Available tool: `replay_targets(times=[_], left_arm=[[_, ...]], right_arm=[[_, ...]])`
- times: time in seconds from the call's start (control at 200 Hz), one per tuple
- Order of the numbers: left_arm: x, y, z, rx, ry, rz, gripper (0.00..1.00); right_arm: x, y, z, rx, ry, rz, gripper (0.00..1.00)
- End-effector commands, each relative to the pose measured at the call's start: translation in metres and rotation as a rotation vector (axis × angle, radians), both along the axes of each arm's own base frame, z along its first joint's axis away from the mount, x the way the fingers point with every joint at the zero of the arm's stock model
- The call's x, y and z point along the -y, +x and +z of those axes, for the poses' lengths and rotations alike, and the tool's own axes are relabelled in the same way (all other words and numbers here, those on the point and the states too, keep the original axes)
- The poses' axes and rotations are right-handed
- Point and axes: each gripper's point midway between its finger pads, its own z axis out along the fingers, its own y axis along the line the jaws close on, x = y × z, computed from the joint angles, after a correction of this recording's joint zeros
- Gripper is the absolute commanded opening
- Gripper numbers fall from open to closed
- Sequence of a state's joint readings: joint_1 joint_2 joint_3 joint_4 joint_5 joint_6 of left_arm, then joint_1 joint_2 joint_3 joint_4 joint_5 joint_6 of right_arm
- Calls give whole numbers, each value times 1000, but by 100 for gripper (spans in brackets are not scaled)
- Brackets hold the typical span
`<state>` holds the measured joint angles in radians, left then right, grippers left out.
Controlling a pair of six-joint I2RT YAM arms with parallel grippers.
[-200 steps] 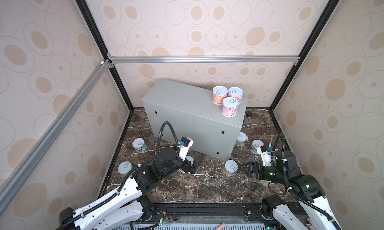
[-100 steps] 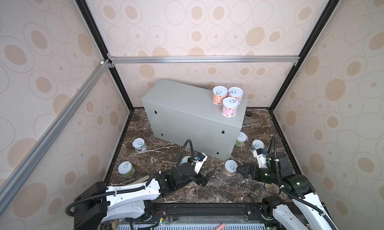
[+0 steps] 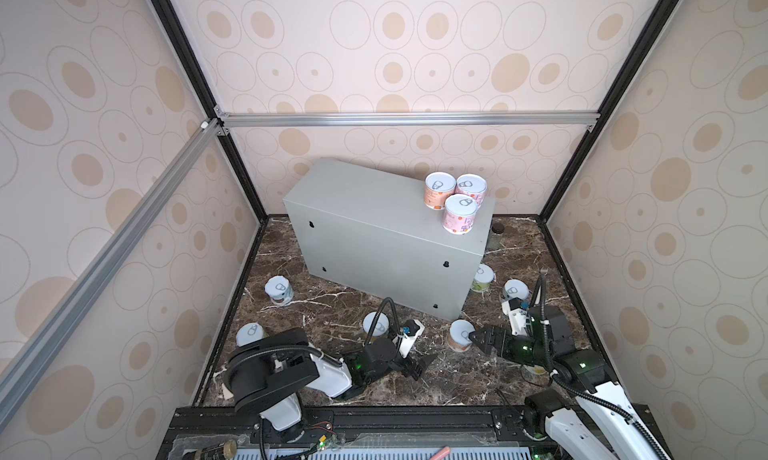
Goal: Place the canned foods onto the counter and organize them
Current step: 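Move the left gripper to the orange-labelled can while the right gripper hovers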
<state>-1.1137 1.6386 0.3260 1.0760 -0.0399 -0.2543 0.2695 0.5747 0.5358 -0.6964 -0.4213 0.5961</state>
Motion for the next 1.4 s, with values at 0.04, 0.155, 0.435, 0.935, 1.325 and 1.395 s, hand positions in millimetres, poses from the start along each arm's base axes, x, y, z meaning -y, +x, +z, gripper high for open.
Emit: replay_targets(times=[0.04, 0.155, 0.435, 0.935, 1.325, 1.395], left_arm=[[26, -1, 40, 124, -185, -61, 99], [33, 3, 34, 143, -205, -65, 99], [57, 14, 20, 164, -204, -68, 99], [103, 26, -5, 166, -163, -128, 99], [114, 39, -16, 179, -170, -86, 91], [120, 40, -18, 174, -166, -94, 90]], right_arm=[[-1, 6, -3, 12, 12, -23, 99], [-2, 9, -6, 13, 21, -30, 99], [-2, 14, -16, 19, 23, -41, 99], [-6, 18, -10, 38, 45, -26, 99], [-5, 16, 20, 45, 57, -42, 99], [-5, 17, 27, 52, 51, -38, 99]])
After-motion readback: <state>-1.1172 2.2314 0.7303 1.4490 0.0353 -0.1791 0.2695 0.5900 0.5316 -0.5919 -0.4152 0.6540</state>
